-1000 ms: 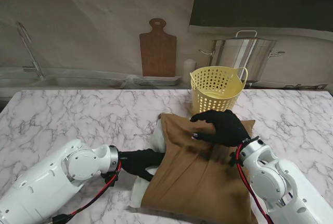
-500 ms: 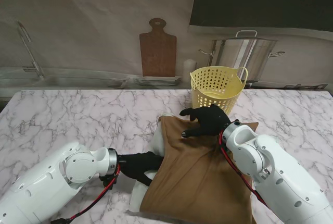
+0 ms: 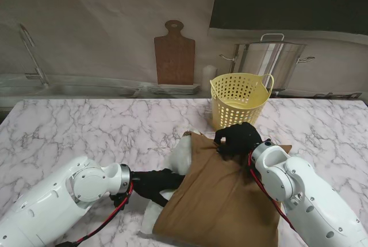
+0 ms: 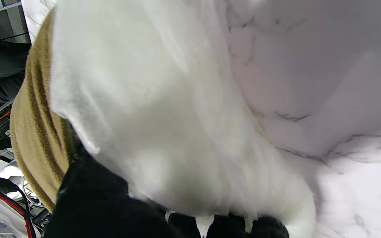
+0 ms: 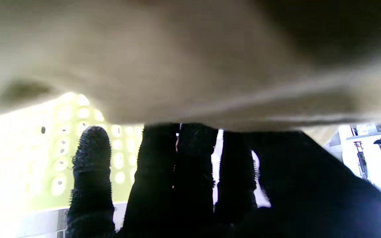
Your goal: Remove the pillowcase from the pillow and put it in the laundry basket
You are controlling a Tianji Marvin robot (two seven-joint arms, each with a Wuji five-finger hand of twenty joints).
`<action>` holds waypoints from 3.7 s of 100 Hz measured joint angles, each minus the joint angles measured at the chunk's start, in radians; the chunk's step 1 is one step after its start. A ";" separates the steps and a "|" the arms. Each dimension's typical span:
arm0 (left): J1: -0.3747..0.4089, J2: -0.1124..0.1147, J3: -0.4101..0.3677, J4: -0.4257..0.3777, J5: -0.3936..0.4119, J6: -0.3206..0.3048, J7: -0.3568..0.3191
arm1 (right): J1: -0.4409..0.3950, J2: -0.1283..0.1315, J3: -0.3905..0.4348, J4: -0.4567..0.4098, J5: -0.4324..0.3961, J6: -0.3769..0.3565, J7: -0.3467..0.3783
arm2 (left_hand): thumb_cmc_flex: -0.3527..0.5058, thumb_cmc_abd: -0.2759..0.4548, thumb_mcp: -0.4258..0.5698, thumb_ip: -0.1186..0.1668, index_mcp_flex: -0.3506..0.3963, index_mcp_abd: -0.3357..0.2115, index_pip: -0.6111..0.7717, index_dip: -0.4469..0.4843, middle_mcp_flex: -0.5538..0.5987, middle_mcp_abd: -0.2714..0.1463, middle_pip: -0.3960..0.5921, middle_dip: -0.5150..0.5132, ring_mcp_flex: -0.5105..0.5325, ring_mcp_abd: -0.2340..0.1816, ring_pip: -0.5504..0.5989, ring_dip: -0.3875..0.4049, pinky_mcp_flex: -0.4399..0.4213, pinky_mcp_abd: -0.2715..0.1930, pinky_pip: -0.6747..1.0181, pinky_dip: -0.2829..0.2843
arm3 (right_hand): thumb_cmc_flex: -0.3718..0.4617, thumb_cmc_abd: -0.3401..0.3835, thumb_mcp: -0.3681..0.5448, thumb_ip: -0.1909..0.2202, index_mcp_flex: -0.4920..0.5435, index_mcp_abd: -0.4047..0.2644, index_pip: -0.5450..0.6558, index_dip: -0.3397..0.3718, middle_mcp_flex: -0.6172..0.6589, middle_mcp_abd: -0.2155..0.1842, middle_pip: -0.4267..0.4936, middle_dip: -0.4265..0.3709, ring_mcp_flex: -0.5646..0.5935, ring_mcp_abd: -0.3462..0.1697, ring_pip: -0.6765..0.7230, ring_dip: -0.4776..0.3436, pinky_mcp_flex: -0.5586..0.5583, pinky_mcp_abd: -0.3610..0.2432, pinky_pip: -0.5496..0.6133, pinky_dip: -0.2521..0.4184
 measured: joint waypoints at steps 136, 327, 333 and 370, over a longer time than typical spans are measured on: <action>0.161 -0.064 -0.295 -0.119 0.227 0.138 0.304 | -0.003 0.010 -0.004 0.036 0.044 -0.011 -0.024 | 0.185 0.043 -0.019 -0.010 0.222 -0.021 0.184 0.066 0.183 0.075 0.112 0.055 0.193 -0.002 0.150 0.041 0.056 0.099 0.000 0.032 | 0.050 0.014 0.026 -0.005 0.026 -0.010 0.014 0.000 0.012 0.024 0.026 0.037 0.024 0.018 0.074 0.025 0.023 -0.001 0.014 -0.013; -0.130 -0.034 0.059 -0.004 0.247 0.156 0.013 | -0.128 0.006 0.126 -0.022 -0.031 -0.060 -0.009 | -0.148 -0.014 -0.004 -0.001 -0.091 0.009 0.014 -0.071 0.021 0.107 0.001 0.022 0.132 0.024 0.084 0.053 0.031 0.133 0.000 0.006 | 0.049 0.014 0.026 -0.023 0.036 -0.038 0.014 0.001 0.012 0.027 0.058 0.052 0.023 -0.002 0.034 0.021 0.028 -0.001 0.014 -0.037; -0.126 -0.032 0.055 -0.007 0.255 0.156 0.008 | -0.141 0.006 0.138 -0.027 -0.042 -0.051 -0.009 | -0.150 -0.013 -0.004 -0.001 -0.101 0.004 0.003 -0.071 0.019 0.102 -0.009 0.014 0.126 0.022 0.084 0.052 0.031 0.133 0.000 0.006 | 0.049 0.014 0.026 -0.023 0.036 -0.053 0.012 0.001 0.012 0.025 0.060 0.052 0.022 -0.004 0.033 0.021 0.028 -0.001 0.014 -0.037; -0.105 -0.028 0.042 0.002 0.285 0.120 0.044 | -0.160 0.004 0.141 0.015 0.056 -0.019 -0.128 | -0.160 -0.010 -0.004 -0.001 -0.112 0.011 0.000 -0.072 0.009 0.118 -0.014 0.011 0.126 0.022 0.106 0.052 0.031 0.132 0.000 0.006 | -0.087 0.080 -0.088 0.014 -0.035 -0.011 -0.097 0.035 -0.213 0.064 -0.276 -0.168 -0.125 0.064 -0.140 -0.062 -0.038 -0.003 0.013 -0.039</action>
